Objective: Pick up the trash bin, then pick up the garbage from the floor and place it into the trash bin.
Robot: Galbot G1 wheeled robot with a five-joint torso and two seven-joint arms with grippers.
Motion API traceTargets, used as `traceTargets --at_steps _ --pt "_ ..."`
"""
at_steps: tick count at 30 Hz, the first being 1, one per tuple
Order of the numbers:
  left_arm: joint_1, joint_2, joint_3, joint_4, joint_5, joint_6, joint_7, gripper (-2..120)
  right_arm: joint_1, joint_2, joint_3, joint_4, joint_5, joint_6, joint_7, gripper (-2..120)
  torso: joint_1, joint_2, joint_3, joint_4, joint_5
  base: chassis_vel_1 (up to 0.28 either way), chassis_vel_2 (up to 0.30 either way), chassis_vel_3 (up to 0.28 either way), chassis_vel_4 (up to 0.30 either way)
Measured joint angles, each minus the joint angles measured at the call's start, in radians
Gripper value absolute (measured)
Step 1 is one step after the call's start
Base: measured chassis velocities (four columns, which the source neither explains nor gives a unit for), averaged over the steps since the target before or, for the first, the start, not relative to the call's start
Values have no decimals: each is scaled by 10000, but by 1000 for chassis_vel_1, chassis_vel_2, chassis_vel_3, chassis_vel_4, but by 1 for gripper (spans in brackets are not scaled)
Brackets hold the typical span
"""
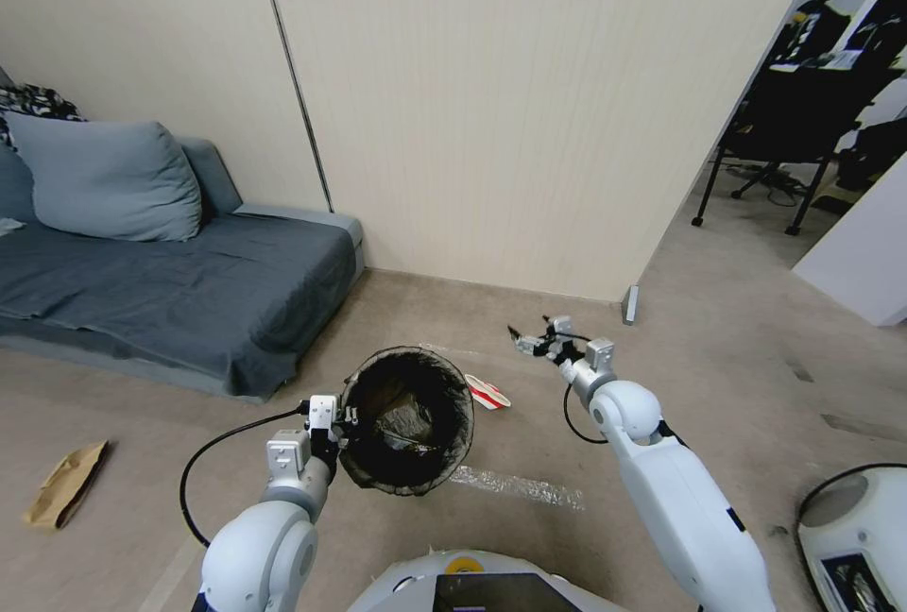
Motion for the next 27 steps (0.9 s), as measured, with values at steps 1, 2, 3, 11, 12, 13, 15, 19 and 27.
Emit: traceTargets --at_steps 1,2,3,11,12,13,15,19,27 --pt "0 0 0 0 0 0 0 1 0 0 0 0 0 0 0 100 0 0 0 0 0 0 0 0 0" --pt "-11 -5 -2 0 -2 3 1 1 28 3 -3 -237 -232 145 -470 100 0 0 0 0 0 0 0 0 0" --pt "-21 -6 -4 0 -6 6 3 1 47 13 -14 -477 -447 230 -937 100 0 0 0 0 0 0 0 0 0" --pt "-15 7 -7 -62 -30 39 26 1 31 32 -281 -1219 -1074 268 -1684 100 0 0 0 0 0 0 0 0 0" --pt "-15 8 -4 -71 -30 41 31 1 34 84 -351 -1385 -1249 258 -1752 100 0 0 0 1 -1 0 0 0 0" --pt "-16 8 -1 -75 -30 42 35 1 42 143 -397 -1522 -1395 242 -1809 100 0 0 0 -1 -1 0 0 0 0" --pt "-21 6 5 -81 -31 43 42 1 60 231 -446 -1700 -1584 222 -1877 100 0 0 0 0 0 0 0 0 0" --pt "-26 0 6 -102 -31 44 52 1 82 464 -580 -2082 -1891 213 -2025 100 0 0 0 0 0 0 0 0 0" --pt "5 -14 -3 -157 -31 45 75 1 125 899 -824 -2580 -2464 275 -2459 100 0 0 0 0 -1 0 0 0 0"
